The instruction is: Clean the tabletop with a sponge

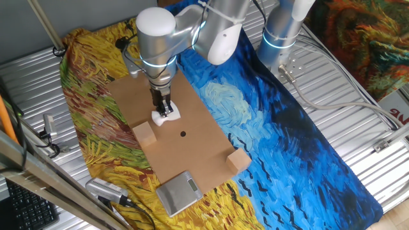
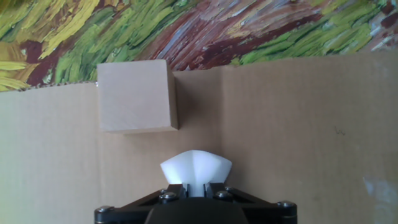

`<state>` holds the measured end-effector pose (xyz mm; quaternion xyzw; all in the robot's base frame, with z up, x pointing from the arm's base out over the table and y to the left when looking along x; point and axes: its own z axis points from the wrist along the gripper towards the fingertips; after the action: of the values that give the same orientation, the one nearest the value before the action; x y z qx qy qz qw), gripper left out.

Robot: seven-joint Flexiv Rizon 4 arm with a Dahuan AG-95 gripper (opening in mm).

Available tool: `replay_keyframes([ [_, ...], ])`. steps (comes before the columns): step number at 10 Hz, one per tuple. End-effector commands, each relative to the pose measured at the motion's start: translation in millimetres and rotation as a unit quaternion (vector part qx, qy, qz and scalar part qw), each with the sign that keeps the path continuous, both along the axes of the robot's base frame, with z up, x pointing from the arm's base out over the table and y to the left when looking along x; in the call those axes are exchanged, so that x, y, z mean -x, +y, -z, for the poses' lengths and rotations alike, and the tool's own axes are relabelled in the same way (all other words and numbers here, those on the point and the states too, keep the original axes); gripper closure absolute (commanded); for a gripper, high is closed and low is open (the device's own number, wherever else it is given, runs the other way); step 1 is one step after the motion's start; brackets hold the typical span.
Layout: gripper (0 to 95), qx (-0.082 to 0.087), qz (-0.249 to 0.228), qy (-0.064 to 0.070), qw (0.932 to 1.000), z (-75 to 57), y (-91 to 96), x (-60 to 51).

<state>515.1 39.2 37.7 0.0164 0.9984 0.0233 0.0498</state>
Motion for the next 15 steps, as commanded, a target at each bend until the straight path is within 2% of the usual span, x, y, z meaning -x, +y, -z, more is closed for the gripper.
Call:
replay_keyframes([
  [1,95.0,-0.002,0.007,-0.003,1.0000,2.6,8.7,-1.2],
  [15,95.0,0.002,0.015,-0.006,0.9999,0.3,13.3,-5.1],
])
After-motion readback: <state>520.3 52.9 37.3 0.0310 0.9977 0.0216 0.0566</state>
